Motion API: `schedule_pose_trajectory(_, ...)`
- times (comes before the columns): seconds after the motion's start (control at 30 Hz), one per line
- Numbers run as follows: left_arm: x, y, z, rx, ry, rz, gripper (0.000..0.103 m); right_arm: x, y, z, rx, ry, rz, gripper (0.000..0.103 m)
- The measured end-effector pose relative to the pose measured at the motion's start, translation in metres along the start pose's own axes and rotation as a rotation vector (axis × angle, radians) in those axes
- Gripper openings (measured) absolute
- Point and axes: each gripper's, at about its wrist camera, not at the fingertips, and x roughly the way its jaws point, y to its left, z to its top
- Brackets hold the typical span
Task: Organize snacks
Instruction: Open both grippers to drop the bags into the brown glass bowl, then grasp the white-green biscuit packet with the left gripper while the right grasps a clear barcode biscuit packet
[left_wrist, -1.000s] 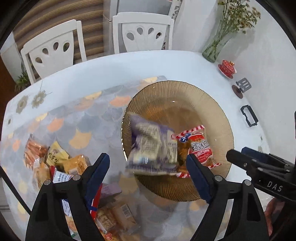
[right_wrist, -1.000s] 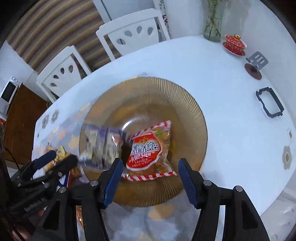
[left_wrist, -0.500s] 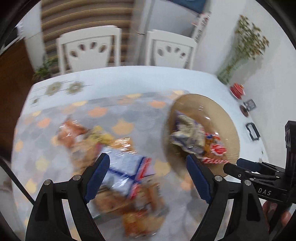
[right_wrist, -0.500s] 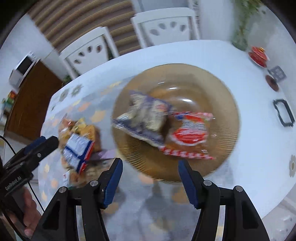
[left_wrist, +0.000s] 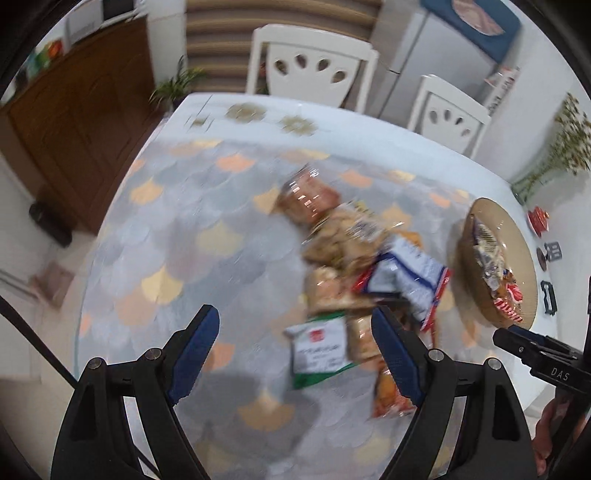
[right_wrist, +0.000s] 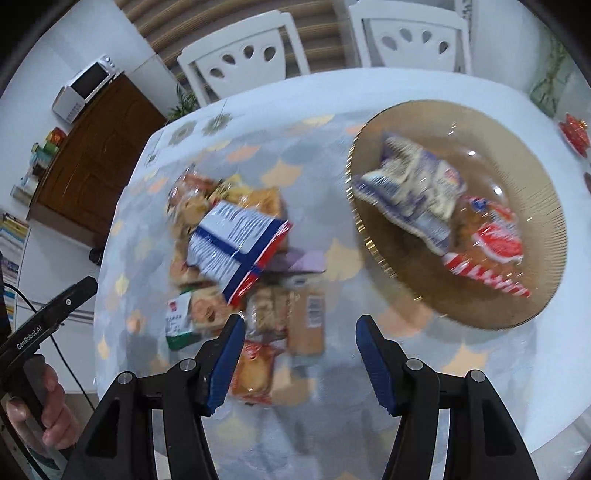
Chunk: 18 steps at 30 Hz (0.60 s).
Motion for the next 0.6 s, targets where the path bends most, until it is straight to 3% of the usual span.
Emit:
schedule_pose_trajectory(0.23,0.003,0.025,-0.012,-0.018,0.001,-0.003,0.083,0.027,0.018,-0.001,0.002,0.063,-0.006,0.060)
schedule_pose_trajectory(0.37,0.007,0.022,-0.017,0.025,0.014,-0.031,0.083,0.025,0.028,0.000,-0.022,0.038,-0.025,0.060)
schedule_pose_trajectory(0.6,0.038,0.006,-0.032,0.054,0.110,-0.109,0.083,0.030,0.003,-0.014,0.080,0.017,-0.046,0.060)
